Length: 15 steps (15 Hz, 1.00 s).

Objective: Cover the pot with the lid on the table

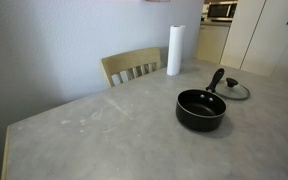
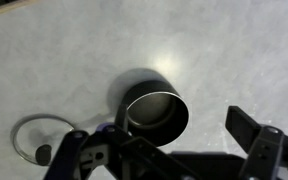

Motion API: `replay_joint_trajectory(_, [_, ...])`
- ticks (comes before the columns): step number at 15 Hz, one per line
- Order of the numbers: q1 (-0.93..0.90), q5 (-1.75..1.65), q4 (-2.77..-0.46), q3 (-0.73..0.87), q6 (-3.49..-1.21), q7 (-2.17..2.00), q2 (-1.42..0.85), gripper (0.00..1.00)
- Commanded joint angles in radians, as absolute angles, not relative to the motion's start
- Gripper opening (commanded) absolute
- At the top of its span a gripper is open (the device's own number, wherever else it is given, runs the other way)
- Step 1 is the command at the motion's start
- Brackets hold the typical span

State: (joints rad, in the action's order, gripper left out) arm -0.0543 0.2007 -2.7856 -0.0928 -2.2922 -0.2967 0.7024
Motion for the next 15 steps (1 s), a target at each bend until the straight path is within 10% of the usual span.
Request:
replay_joint_trajectory(1, [0.02, 0.161, -2.784, -0.054, -2.339, -0.263, 0.667, 1.0])
replay_joint_trajectory(15, [0.144, 0.165, -2.784, 0.027, -2.474, -0.287, 0.605, 1.0])
